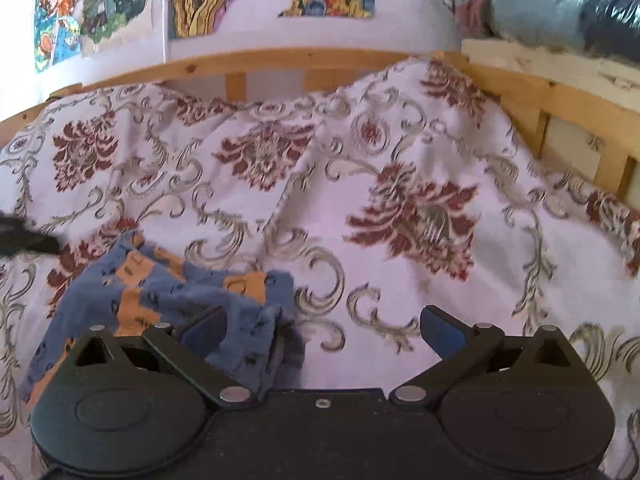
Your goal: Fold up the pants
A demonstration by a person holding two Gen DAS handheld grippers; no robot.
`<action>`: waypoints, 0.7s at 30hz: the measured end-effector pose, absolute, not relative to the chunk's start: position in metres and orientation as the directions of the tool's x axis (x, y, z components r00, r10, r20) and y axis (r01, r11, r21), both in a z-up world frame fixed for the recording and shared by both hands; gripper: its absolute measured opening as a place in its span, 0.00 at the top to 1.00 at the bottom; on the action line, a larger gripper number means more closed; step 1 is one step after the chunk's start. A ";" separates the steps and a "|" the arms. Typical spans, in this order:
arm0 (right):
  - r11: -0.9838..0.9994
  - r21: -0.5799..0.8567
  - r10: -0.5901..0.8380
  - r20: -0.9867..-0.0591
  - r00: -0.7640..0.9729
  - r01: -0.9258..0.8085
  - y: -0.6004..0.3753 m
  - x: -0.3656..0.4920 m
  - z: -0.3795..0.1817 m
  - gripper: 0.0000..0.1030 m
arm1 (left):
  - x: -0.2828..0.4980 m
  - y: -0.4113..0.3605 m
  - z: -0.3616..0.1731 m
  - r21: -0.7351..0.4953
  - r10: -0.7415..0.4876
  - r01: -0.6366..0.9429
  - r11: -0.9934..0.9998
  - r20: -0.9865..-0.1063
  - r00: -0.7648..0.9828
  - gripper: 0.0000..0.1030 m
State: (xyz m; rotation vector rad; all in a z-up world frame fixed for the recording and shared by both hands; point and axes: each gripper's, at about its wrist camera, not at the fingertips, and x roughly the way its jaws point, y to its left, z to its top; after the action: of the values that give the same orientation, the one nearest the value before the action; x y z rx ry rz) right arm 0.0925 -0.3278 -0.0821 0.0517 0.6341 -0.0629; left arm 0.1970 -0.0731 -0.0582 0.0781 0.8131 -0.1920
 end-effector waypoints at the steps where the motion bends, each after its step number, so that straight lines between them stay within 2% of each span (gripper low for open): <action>1: 0.997 0.036 -0.031 -0.607 0.794 0.067 -0.328 0.093 -0.084 0.01 | 0.205 -0.081 -0.064 0.025 -0.135 0.226 0.974 -0.737 0.662 0.00; 5: 0.999 0.026 -0.018 -0.650 0.760 0.045 -0.323 0.094 -0.090 0.01 | 0.225 -0.101 -0.095 0.150 -0.086 0.281 0.948 -0.729 0.679 0.00; 11: 0.998 -0.006 -0.043 -0.703 0.710 0.055 -0.325 0.100 -0.101 0.01 | 0.239 -0.088 -0.108 0.053 -0.137 0.251 0.967 -0.720 0.680 0.00; 16: 0.998 -0.014 -0.053 -0.663 0.747 0.058 -0.327 0.095 -0.093 0.01 | 0.235 -0.076 -0.089 0.044 -0.139 0.245 0.968 -0.722 0.678 0.00; 21: 0.997 0.069 0.021 -0.601 0.799 0.026 -0.337 0.089 -0.079 0.01 | 0.212 -0.065 -0.061 0.052 -0.155 0.277 0.959 -0.725 0.671 0.00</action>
State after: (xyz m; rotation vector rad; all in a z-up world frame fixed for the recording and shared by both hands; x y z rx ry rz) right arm 0.0886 -0.3366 -0.0791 0.0752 0.6452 -0.0029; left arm 0.2119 -0.0654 -0.0613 0.1626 0.8001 -0.2446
